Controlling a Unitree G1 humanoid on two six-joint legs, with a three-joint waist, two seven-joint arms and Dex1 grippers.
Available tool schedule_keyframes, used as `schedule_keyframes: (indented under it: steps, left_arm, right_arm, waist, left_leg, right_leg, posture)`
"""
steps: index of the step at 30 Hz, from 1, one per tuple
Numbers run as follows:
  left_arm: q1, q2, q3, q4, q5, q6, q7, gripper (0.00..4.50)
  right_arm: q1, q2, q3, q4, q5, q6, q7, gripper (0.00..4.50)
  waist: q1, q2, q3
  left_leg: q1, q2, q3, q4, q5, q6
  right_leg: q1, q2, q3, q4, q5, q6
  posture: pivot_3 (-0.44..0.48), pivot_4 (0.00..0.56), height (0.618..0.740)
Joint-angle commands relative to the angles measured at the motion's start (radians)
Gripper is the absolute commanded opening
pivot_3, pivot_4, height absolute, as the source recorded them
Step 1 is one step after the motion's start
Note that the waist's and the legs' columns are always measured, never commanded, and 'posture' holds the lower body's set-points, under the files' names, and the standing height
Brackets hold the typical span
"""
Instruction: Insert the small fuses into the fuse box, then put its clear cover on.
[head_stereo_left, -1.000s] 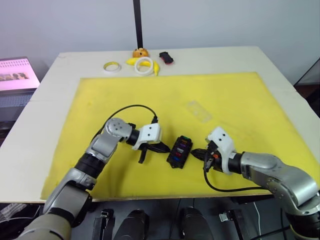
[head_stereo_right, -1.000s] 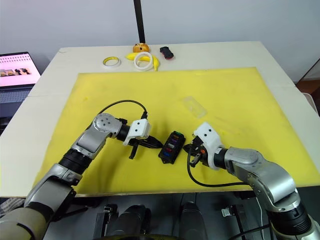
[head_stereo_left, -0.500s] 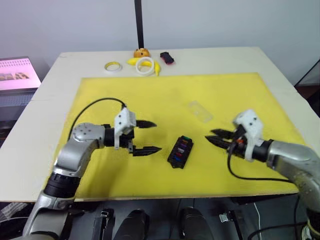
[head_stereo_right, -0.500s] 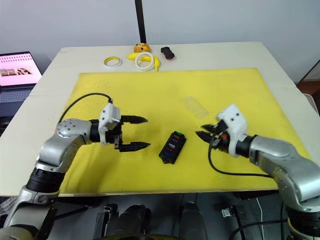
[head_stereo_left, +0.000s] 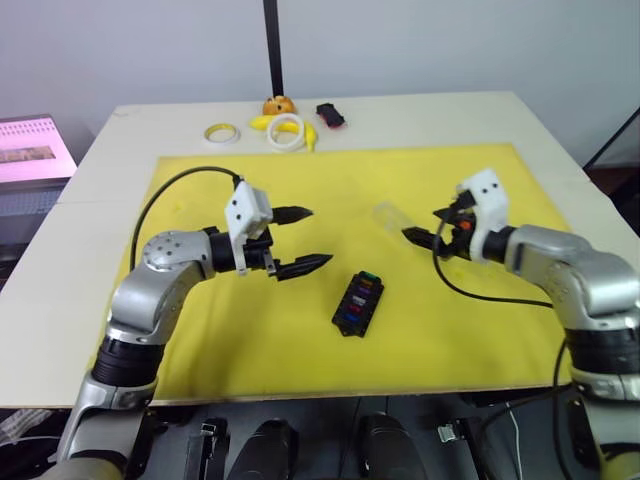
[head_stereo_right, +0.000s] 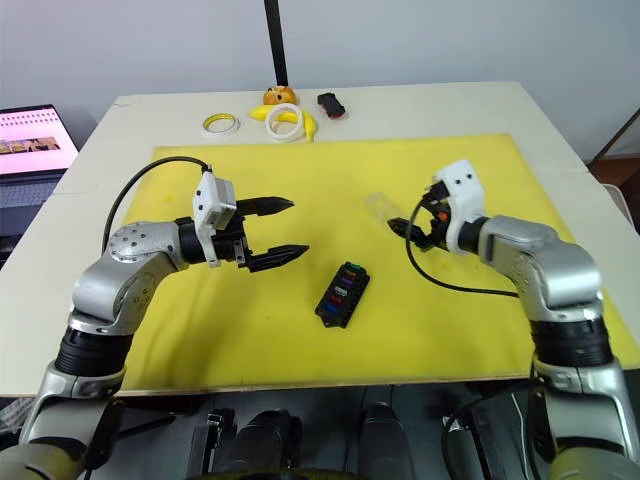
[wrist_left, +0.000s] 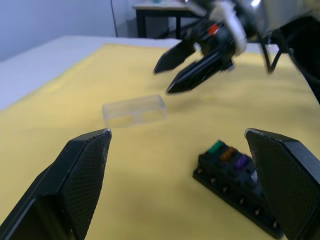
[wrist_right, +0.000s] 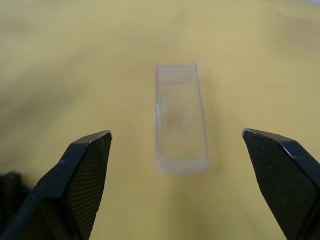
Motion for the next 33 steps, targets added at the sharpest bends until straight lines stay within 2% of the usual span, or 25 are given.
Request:
schedule_keyframes:
  steps: [1, 7, 12, 15, 19, 26, 33]
  left_arm:
    - [-0.009, -0.004, 0.001, -0.027, 0.000, -0.015, 0.026, 4.50]
    - [0.004, -0.008, -0.012, -0.049, -0.002, -0.016, 0.052, 4.50]
    - [0.015, -0.006, -0.018, -0.064, 0.008, -0.014, 0.078, 4.50]
    - [0.035, -0.007, -0.028, -0.086, 0.017, -0.010, 0.102, 4.50]
    - [0.079, -0.012, -0.041, -0.146, 0.012, 0.023, 0.141, 4.50]
    - [0.223, -0.052, -0.098, -0.367, -0.033, 0.214, 0.293, 4.50]
    - [0.301, -0.120, -0.243, -0.491, 0.061, 0.325, 0.501, 4.50]
  right_arm:
    - [-0.075, 0.030, 0.050, 0.090, -0.074, -0.058, 0.008, 4.43]
    - [-0.162, 0.103, 0.090, 0.239, -0.157, -0.118, -0.003, 4.43]
    - [-0.166, 0.124, 0.102, 0.263, -0.198, -0.121, 0.007, 4.43]
    - [-0.153, 0.133, 0.090, 0.245, -0.208, -0.143, 0.003, 3.64]
    - [-0.133, 0.136, 0.083, 0.212, -0.214, -0.141, 0.001, 1.66]
    - [-0.017, 0.107, 0.011, 0.019, -0.180, -0.069, -0.008, 1.65]
    - [0.051, 0.094, -0.040, -0.078, -0.167, -0.008, -0.024, 1.65]
  waist:
    - [0.001, 0.000, 0.000]
    - [-0.001, 0.000, 0.000]
    - [-0.001, 0.000, 0.000]
    - [-0.003, 0.000, 0.000]
    - [-0.002, 0.000, 0.000]
    - [0.003, 0.000, 0.000]
    - [0.003, 0.000, 0.000]
  left_leg:
    - [0.000, 0.000, 0.000, 0.000, 0.000, 0.000]
    - [-0.001, 0.000, 0.000, 0.000, 0.000, 0.000]
    - [-0.001, 0.000, 0.000, 0.000, 0.000, 0.000]
    - [-0.001, 0.000, 0.000, 0.000, 0.000, 0.000]
    - [-0.001, 0.000, 0.000, 0.000, 0.000, 0.000]
    - [-0.002, 0.000, 0.000, 0.000, 0.000, 0.000]
    - [-0.002, 0.000, 0.001, 0.000, 0.000, 0.000]
  right_leg:
    - [0.000, 0.000, 0.000, 0.000, 0.000, 0.000]
    - [-0.001, 0.000, 0.000, 0.000, 0.000, 0.000]
    - [-0.002, 0.000, 0.000, 0.000, 0.000, 0.000]
    - [-0.002, 0.000, 0.000, 0.000, 0.000, 0.000]
    - [-0.002, 0.000, 0.000, 0.000, 0.000, 0.000]
    - [-0.002, 0.000, 0.001, 0.000, 0.000, 0.000]
    - [-0.002, 0.000, 0.002, 0.000, 0.000, 0.000]
  posture:
    - [0.000, 0.150, 0.740]
    - [0.000, 0.150, 0.740]
    - [0.000, 0.150, 0.740]
    - [0.000, 0.150, 0.740]
    - [0.000, 0.150, 0.740]
    - [0.000, 0.150, 0.740]
    - [0.000, 0.150, 0.740]
